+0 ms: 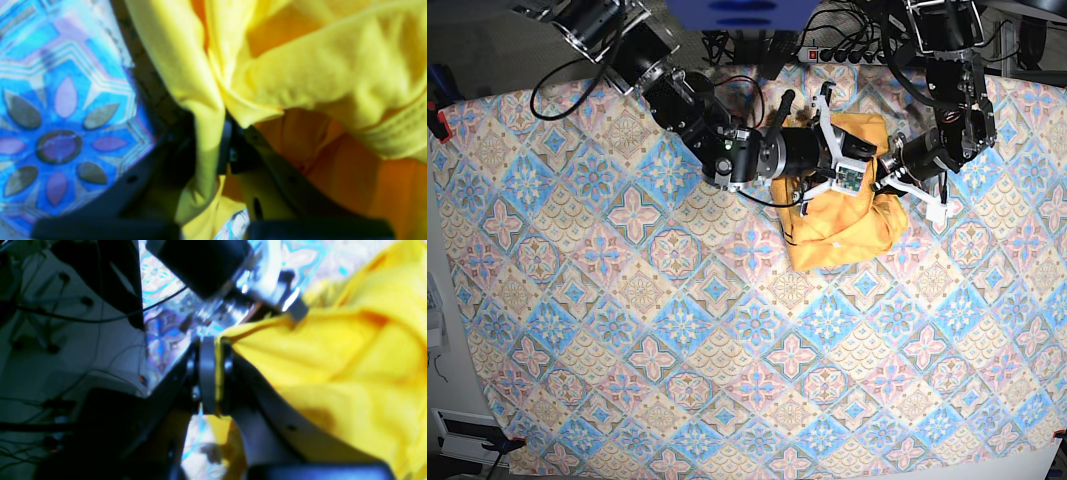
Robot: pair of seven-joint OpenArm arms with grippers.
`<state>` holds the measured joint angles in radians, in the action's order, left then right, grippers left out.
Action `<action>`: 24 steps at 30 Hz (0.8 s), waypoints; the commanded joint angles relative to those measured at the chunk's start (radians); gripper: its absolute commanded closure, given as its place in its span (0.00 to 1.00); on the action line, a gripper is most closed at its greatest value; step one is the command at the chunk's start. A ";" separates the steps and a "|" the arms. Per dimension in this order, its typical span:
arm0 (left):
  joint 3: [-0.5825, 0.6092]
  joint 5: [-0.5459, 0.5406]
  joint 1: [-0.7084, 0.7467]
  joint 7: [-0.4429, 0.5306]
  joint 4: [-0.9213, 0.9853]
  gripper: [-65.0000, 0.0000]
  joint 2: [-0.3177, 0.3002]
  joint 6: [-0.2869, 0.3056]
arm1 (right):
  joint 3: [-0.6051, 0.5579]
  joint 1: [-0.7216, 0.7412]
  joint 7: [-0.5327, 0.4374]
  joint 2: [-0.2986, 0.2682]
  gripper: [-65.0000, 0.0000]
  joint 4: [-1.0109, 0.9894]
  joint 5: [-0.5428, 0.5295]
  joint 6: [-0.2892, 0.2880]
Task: Fold the T-shirt properly
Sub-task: 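Fold the bundle again with the right gripper over the left gripper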
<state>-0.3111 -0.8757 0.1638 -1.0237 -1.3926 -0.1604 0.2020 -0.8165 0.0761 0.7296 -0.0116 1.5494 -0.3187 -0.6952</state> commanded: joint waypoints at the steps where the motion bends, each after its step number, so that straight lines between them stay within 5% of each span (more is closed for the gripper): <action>1: -0.003 -0.024 -0.005 0.006 -0.015 1.00 -0.008 0.007 | -0.008 0.023 -0.028 0.011 0.98 0.003 -0.021 -0.003; 17: -0.136 -0.268 0.079 0.000 -0.023 1.00 -0.075 0.014 | -0.163 0.150 -0.029 0.111 0.98 -0.359 -0.018 -0.003; 24: -0.144 -0.268 0.064 0.006 -0.017 1.00 -0.072 0.014 | -0.284 0.198 -0.028 0.129 0.98 -0.384 -0.021 -0.003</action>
<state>-0.4530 -1.1229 0.2378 -1.0283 -1.3964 -0.2207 0.2062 -1.0992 0.2607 0.7181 0.1059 1.1519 -0.3244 -0.6880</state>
